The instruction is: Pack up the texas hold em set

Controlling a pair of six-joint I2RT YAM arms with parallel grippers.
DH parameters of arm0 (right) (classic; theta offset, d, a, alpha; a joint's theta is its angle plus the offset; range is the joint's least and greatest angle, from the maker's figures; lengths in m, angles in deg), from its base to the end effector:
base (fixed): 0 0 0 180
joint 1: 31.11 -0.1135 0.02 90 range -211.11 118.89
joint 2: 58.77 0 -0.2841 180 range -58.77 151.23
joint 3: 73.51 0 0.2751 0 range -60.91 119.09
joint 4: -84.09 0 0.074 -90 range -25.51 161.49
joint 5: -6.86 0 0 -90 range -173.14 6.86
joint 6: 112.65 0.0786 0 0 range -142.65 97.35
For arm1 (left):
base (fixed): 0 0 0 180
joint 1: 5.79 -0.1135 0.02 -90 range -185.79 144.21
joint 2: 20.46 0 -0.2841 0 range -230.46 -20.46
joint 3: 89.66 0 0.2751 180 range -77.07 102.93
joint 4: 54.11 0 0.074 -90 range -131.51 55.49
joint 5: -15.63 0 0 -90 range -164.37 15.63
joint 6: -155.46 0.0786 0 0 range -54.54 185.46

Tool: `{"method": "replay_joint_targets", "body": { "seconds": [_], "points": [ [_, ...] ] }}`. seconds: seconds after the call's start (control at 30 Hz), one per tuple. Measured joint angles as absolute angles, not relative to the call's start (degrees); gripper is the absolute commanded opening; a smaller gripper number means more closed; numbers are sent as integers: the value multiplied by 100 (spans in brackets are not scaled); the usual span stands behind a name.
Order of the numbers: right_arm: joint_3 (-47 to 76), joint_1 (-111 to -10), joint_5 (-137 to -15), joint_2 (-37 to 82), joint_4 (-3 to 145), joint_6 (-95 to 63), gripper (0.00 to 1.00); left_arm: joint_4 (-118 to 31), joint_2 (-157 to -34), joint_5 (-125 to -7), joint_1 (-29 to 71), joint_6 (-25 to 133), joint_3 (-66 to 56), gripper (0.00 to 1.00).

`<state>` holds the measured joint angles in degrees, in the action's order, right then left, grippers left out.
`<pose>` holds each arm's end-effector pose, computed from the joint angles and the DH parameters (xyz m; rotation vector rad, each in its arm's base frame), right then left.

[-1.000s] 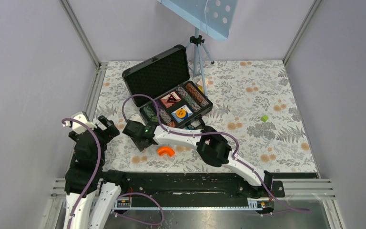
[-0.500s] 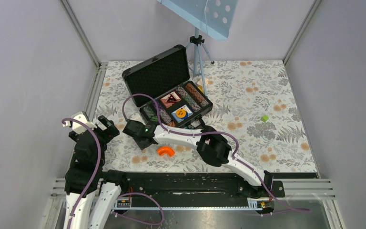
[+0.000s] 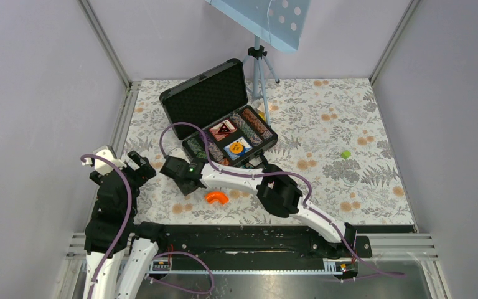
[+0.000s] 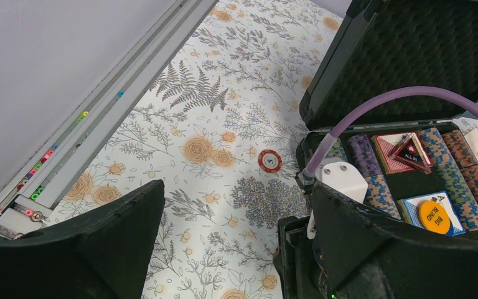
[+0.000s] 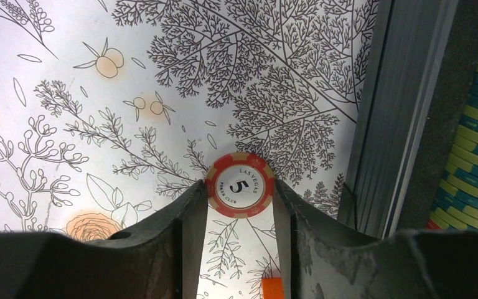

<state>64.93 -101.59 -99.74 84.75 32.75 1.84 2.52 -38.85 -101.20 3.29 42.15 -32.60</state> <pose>0.2233 0.5628 0.1336 -0.8827 2.3640 0.3121 0.1066 0.0189 0.3306 -0.5394 1.7694 0.0479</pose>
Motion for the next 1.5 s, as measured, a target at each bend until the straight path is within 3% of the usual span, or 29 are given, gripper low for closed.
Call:
{"method": "replay_joint_targets", "body": {
  "seconds": [0.73, 1.5],
  "points": [
    [5844, -10159, -9911, 7780, 3498, 291, 48, 252, -3883, -10122, 340, 4215, -3260, 87],
    [1890, -10152, -10274, 4661, 4453, 838, 48, 252, -3883, -10122, 340, 4215, -3260, 87]
  ]
}}
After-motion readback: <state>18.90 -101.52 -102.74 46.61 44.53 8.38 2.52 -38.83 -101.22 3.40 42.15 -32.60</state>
